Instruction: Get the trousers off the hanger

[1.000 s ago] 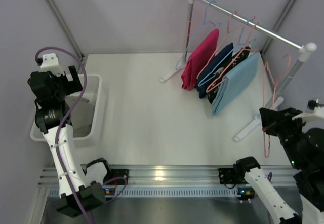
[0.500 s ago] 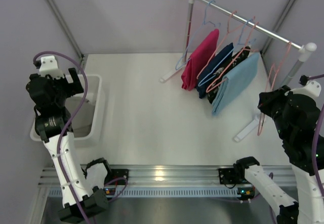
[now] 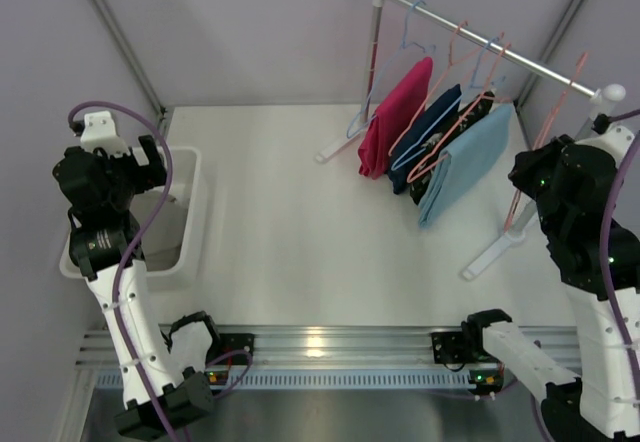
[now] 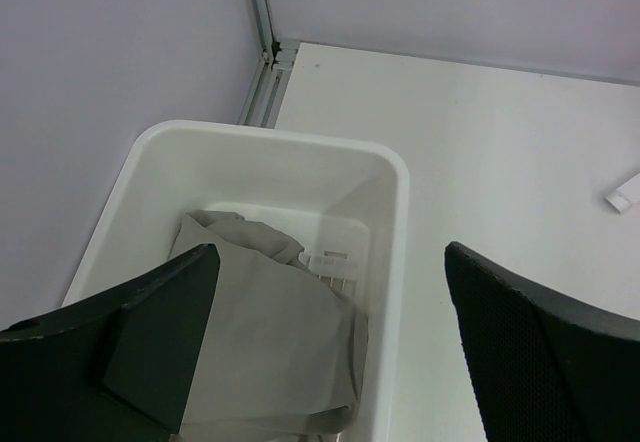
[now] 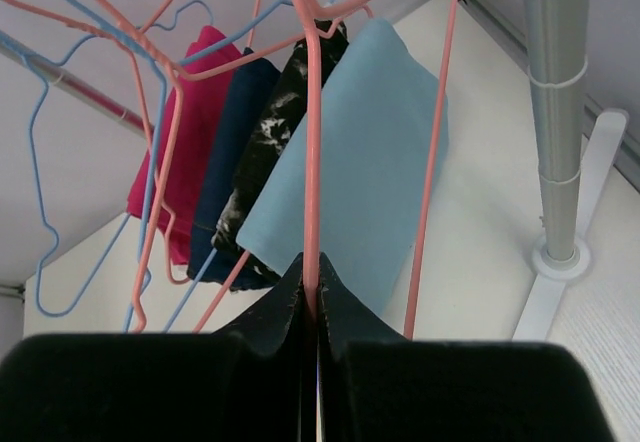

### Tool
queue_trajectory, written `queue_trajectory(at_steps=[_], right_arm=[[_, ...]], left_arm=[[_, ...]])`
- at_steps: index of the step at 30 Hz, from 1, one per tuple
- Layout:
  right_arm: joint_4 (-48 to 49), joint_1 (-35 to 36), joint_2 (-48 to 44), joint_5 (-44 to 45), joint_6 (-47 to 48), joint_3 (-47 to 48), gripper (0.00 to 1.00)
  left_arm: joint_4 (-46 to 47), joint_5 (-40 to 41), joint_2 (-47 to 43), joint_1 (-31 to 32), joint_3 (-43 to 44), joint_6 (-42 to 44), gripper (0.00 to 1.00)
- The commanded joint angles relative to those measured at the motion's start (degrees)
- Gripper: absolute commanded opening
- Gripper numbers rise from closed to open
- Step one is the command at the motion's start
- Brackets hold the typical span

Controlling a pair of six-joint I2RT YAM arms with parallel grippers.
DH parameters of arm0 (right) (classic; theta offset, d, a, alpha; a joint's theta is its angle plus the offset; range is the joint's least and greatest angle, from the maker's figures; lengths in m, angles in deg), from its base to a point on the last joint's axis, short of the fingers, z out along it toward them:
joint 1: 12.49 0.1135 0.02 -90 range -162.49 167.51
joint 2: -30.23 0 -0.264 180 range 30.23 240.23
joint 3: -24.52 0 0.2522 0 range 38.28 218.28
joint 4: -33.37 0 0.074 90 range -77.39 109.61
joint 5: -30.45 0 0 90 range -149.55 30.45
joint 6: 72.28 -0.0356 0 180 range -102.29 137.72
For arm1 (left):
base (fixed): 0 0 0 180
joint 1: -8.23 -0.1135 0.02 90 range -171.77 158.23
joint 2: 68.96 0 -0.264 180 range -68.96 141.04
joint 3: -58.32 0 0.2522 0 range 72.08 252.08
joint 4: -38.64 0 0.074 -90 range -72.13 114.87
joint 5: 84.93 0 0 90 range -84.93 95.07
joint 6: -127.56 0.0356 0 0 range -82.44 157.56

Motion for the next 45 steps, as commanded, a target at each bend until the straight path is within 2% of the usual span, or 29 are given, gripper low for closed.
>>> queue_trajectory(at_steps=[1, 5, 11, 20, 29, 32, 33, 36, 41, 45], right_arm=[[4.29, -2.19, 2.78, -1.63, -1.77, 1.86, 0.0], [2.27, -5.52, 4.63, -4.0, -5.1, 0.55, 0.0], [1.48, -9.3, 2.88, -5.86, -5.2, -3.93, 0.0], [3.58, -10.01, -3.71, -4.63, -0.72, -13.33, 0.0], [10.0, -10.01, -8.46, -7.09, 2.09, -20.81, 0.0], [10.53, -10.02, -8.81, -9.19, 2.09, -21.35, 0.19], [10.62, -10.01, -8.81, -10.07, 2.09, -21.26, 0.33], [10.44, -10.01, -9.6, -13.15, 2.27, -20.64, 0.54], [8.07, -10.01, -11.97, -15.52, 2.18, -17.14, 0.69], [3.77, -10.01, -13.12, -17.8, 2.36, -13.79, 0.7]], left_arm=[[0.91, -2.25, -0.82, -0.35, 0.32, -0.54, 0.99], [1.17, -3.91, -1.79, -0.27, -0.47, -0.46, 0.99], [3.19, -4.71, -2.49, -0.35, -2.57, 0.68, 0.99], [5.13, -6.29, -2.05, -0.35, -4.86, 0.95, 0.99], [4.78, -7.7, -2.67, -0.35, -3.81, 2.18, 0.99], [3.55, -7.61, -2.32, -0.35, -2.05, 2.53, 0.99], [3.11, -7.7, -2.14, -0.35, -1.61, 2.53, 0.99], [1.97, -7.7, -2.05, -0.27, 0.06, 2.27, 0.99], [0.48, -8.66, -2.4, -0.35, 1.82, 1.92, 0.99], [-0.41, -9.46, -2.32, -0.35, 2.7, 2.18, 0.99]])
